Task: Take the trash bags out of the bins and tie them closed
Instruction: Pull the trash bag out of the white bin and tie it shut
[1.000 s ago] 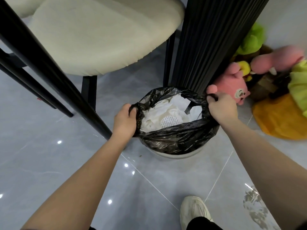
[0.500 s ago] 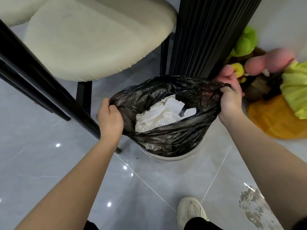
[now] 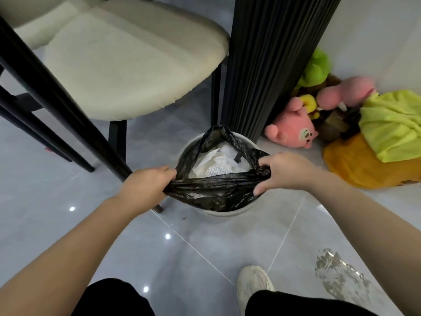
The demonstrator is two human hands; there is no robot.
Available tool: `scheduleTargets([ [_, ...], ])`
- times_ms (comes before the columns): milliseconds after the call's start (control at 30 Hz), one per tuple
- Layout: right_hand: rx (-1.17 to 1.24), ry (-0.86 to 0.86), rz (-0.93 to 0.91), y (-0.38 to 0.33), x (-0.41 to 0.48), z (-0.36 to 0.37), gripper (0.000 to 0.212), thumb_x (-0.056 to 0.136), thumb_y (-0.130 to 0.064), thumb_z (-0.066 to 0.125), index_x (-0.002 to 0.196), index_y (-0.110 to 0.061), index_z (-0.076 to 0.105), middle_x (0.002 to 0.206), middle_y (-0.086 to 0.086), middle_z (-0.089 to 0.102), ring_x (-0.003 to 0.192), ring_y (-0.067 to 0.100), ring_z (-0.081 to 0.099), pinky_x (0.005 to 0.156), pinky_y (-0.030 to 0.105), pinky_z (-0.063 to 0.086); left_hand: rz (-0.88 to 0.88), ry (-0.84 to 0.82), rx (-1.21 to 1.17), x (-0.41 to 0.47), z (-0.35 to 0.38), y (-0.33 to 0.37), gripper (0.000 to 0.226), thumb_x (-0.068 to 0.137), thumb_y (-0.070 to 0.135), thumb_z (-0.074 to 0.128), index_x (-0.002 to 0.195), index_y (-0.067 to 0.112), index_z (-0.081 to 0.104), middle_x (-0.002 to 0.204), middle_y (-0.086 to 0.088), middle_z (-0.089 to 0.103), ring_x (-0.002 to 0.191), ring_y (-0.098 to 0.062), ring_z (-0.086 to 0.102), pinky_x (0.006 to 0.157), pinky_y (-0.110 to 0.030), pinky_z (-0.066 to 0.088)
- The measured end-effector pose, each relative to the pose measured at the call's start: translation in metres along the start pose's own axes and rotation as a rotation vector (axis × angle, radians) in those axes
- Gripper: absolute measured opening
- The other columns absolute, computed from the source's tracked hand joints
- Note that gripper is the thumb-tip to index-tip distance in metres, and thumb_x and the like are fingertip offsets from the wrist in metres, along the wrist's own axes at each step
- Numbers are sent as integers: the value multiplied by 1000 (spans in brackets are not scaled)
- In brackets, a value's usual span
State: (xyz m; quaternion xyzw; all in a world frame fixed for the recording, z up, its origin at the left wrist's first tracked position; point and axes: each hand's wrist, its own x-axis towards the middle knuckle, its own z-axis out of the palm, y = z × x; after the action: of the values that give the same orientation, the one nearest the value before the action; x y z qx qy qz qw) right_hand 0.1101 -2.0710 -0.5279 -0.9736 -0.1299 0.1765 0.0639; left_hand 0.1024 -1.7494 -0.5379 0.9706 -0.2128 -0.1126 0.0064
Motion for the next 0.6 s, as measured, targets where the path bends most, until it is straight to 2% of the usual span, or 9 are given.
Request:
scheduleTargets([
  [67,-150,-1,-16,0,0,2,50,61,-63,73,83,-23,52,78,-2,64,80,23,58,56,33,37,-137,56,-133,4,0,0,13,80,12,55,79,21,45,82,-2,56,79,-29,57,60,-32,41],
  [133,-105,87,31,3,-3,2,33,74,-48,71,86,-27,49,87,-1,65,90,27,60,63,34,43,-276,84,-356,9,-1,1,19,79,7,52,70,20,41,68,-4,51,72,-31,53,57,-32,37],
  [200,155,174,71,7,-3,-1,24,82,-33,68,81,-29,44,83,-2,60,86,26,61,64,34,43,-393,109,-586,16,-3,2,14,78,4,51,70,14,47,63,-8,54,66,-30,52,58,-32,38],
  [267,563,245,24,1,-2,-5,23,81,-17,71,94,-24,54,87,-3,62,83,15,62,68,28,47,-404,123,-782,22,-6,3,10,79,5,54,72,12,52,65,-10,58,63,-26,51,61,-34,42],
  [300,728,251,-10,-7,0,-8,32,79,-10,72,106,-20,57,94,-4,64,86,9,62,73,22,49,-369,135,-880,24,-8,6,13,79,6,58,72,15,52,67,-11,59,64,-23,50,64,-35,44],
  [367,883,218,-71,-23,10,-8,52,79,-7,74,125,-16,54,113,-6,64,103,2,60,90,15,46,-286,172,-1034,28,-14,15,20,81,5,66,72,19,55,76,-14,62,70,-21,53,70,-36,45],
  [433,871,191,-110,-41,23,-5,60,80,-8,73,134,-18,49,129,-5,58,118,5,53,99,15,37,-240,215,-1068,32,-19,25,12,83,3,67,81,13,61,86,-17,66,77,-24,59,78,-36,50],
  [500,766,163,-144,-55,40,1,66,82,-10,70,141,-19,42,140,-1,49,130,8,43,101,11,27,-215,255,-1040,33,-23,31,8,82,2,68,86,8,65,91,-16,69,85,-29,65,86,-36,51],
  [600,628,90,-210,-75,63,8,73,83,-16,70,146,-18,34,149,1,39,138,11,33,102,7,17,-169,273,-1035,29,-23,28,13,81,-1,67,86,10,68,89,-12,71,89,-29,67,86,-34,53],
])
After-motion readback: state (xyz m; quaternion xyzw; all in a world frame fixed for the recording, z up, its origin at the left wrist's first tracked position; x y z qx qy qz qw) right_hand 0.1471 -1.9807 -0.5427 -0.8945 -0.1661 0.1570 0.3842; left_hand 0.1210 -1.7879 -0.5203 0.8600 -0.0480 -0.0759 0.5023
